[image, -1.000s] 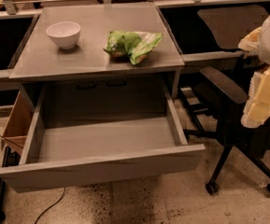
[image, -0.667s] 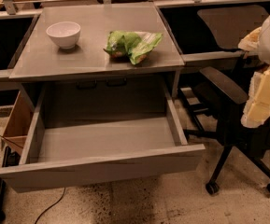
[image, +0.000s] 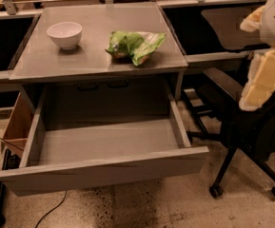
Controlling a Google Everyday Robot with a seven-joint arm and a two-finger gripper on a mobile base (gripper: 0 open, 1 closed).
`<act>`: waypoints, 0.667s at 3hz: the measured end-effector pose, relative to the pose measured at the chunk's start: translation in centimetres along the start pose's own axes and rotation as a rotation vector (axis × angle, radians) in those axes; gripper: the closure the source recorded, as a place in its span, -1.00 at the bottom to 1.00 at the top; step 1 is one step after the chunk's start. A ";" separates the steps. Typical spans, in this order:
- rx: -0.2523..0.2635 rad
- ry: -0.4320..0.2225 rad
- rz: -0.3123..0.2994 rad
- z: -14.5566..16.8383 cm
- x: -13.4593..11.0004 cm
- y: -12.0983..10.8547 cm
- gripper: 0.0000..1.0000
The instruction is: Place green rice chip bag into top drawer
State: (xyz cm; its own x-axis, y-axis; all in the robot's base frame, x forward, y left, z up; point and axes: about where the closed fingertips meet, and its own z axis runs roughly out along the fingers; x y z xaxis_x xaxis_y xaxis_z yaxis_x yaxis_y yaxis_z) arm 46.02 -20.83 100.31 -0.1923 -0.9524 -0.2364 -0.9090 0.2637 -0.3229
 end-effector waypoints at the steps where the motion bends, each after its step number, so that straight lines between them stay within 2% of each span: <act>1: 0.052 -0.053 -0.048 -1.3 -3.0 -2.8 -1.00; 2: 0.096 -0.132 -0.113 -2.1 -7.0 -6.3 -1.00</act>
Offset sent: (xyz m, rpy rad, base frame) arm 0.1069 0.0792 0.0875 0.1104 -0.2192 0.2115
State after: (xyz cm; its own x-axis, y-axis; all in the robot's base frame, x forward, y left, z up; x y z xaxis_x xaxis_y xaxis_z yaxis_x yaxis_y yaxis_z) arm 52.32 -16.11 105.89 -0.0353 -0.9501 -0.3100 -0.8813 0.1758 -0.4385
